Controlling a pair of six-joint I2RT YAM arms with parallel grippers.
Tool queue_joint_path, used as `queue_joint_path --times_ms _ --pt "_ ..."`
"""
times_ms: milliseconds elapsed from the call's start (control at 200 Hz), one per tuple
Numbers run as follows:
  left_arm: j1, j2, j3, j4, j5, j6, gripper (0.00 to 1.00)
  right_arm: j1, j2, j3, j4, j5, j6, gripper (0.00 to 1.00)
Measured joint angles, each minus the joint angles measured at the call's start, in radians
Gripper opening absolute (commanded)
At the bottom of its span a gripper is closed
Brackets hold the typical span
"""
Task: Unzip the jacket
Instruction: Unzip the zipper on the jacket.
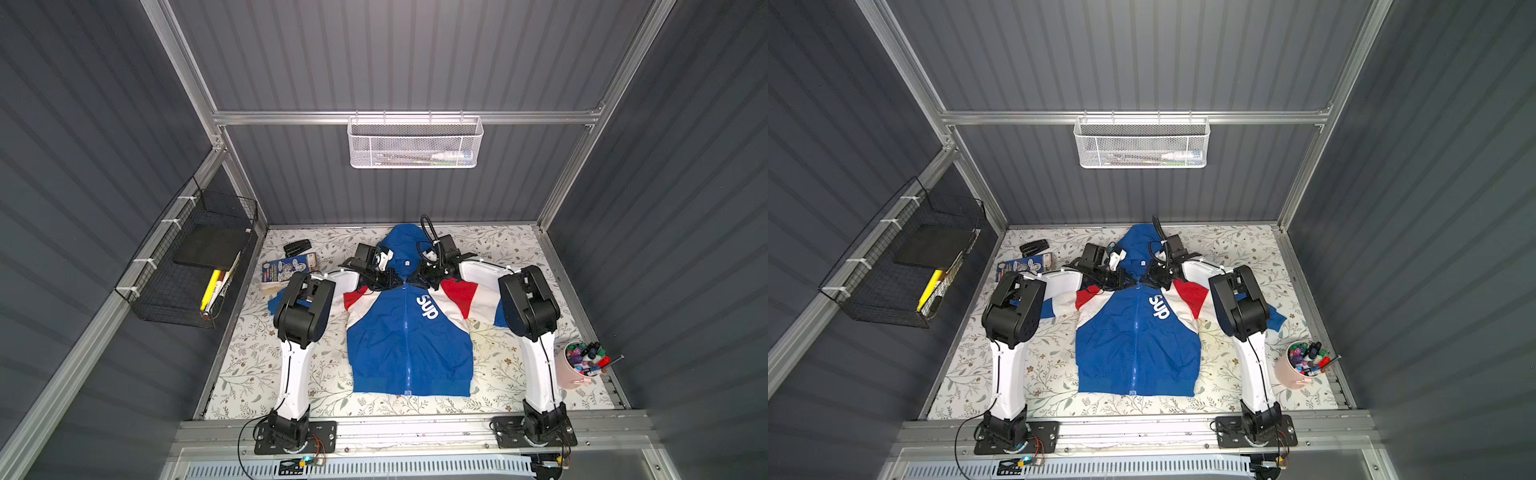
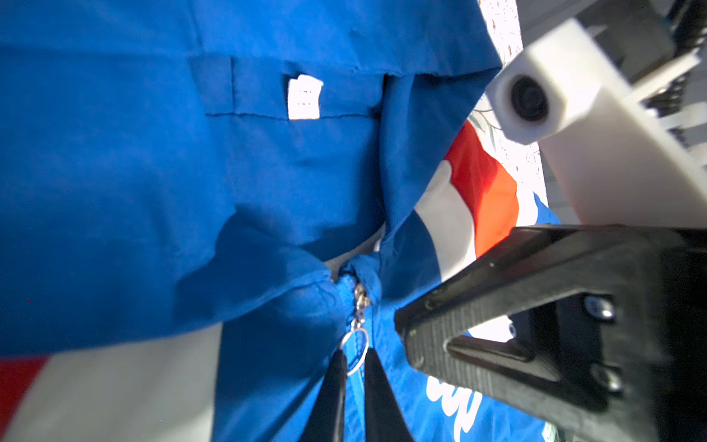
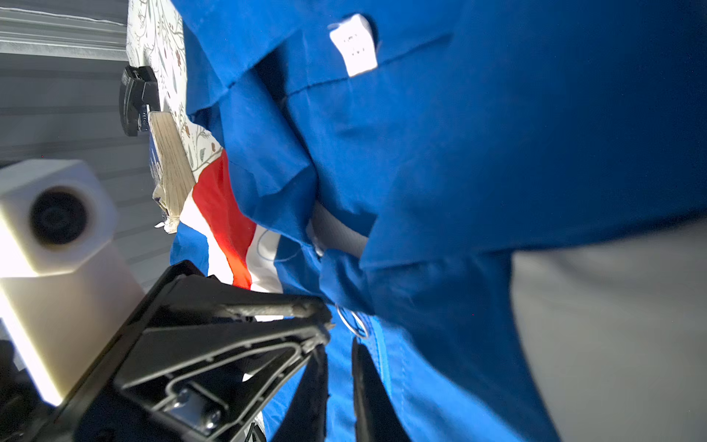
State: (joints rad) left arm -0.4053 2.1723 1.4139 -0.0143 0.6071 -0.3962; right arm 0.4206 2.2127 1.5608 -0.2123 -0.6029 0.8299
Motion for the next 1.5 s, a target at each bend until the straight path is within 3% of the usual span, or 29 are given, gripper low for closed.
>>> queue_joint_path --times_ms 905,1501 --pt "0.000 0.035 0.012 -0.029 -0.019 0.000 0.00 -0.001 0.070 0.068 -0.047 0.004 -0.001 0.25" --pt "-0.001 0.042 0.021 -0.032 -0.018 0.000 0.00 -0.003 0.070 0.028 0.023 -0.037 0.044 0.26"
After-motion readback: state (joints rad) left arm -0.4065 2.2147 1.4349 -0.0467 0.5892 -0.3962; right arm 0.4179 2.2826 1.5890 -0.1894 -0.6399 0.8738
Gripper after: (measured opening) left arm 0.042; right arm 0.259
